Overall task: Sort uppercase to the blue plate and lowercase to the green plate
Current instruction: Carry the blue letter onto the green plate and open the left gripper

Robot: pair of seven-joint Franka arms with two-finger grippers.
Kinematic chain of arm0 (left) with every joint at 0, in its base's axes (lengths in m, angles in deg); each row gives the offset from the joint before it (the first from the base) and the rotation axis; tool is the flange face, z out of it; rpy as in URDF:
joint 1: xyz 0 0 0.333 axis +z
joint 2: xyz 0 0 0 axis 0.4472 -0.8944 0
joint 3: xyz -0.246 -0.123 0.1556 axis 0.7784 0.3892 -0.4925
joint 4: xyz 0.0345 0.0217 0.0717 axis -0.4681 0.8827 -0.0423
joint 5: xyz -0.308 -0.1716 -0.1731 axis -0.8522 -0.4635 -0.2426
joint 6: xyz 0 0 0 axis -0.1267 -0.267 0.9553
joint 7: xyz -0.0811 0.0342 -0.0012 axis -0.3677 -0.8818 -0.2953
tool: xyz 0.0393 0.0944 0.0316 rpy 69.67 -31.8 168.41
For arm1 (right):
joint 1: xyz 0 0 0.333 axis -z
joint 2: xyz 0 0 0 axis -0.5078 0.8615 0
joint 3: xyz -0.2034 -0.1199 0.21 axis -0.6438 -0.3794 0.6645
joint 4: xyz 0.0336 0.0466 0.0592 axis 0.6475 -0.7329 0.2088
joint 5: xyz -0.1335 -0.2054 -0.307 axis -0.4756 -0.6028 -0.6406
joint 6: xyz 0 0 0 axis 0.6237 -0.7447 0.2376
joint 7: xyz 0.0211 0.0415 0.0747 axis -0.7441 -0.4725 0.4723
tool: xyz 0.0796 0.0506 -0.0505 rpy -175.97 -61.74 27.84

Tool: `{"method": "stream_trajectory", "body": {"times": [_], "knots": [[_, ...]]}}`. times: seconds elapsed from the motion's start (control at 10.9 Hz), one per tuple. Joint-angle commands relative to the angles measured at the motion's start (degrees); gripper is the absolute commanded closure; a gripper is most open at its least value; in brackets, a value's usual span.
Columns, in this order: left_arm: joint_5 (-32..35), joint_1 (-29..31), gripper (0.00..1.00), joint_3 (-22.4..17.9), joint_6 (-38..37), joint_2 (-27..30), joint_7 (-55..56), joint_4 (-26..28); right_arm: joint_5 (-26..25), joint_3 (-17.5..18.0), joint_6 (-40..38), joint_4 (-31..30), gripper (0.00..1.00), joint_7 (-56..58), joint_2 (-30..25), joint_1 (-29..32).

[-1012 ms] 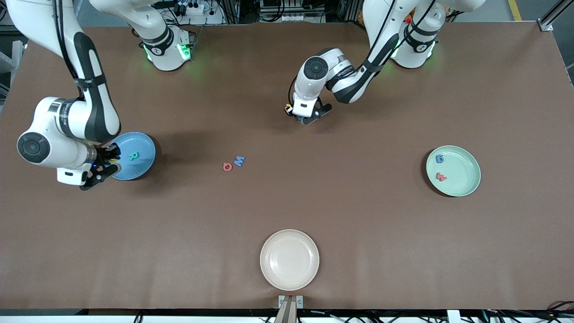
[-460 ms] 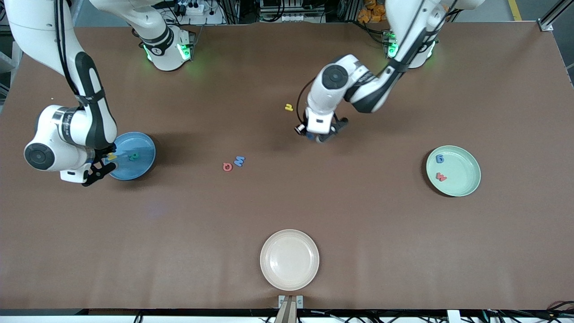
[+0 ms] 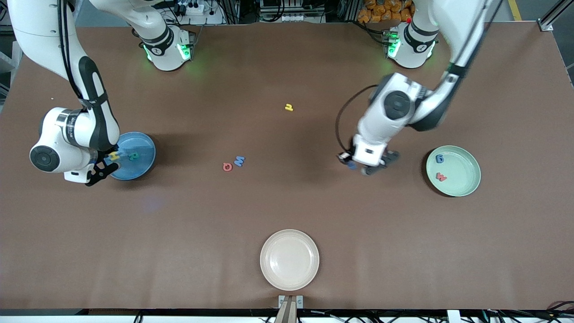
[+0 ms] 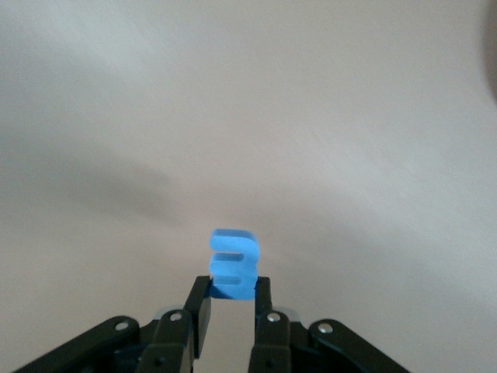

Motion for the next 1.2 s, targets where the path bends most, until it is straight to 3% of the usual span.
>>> {"method": "stream_trajectory", "body": {"times": [0.0, 0.28, 0.64, 1.01, 1.1], "knots": [[1.09, 6.54, 1.00, 0.49, -5.60, 2.87, -15.11, 1.16, -0.02, 0.43, 0.08, 0.23, 0.18, -0.14, 0.00, 0.72], [1.09, 11.48, 1.00, -3.62, -10.00, 4.10, -31.83, 1.33, -0.02, 0.51, -2.01, 1.80, 0.17, -1.37, -0.70, 0.28], [1.09, 12.19, 1.00, -14.43, -12.92, 4.55, -56.27, 1.77, 0.59, 1.30, -12.01, 8.74, 0.16, -5.82, -1.49, 0.19], [1.00, 12.72, 1.00, -18.67, -12.75, 3.58, -63.69, 4.67, 0.60, 3.06, -23.89, 17.70, 0.14, -13.24, -3.60, 0.19], [1.09, 13.15, 0.94, -19.19, -12.75, 3.32, -64.04, 4.94, 0.68, 3.06, -26.87, 19.81, 0.11, -13.50, -4.21, 0.10]]}}
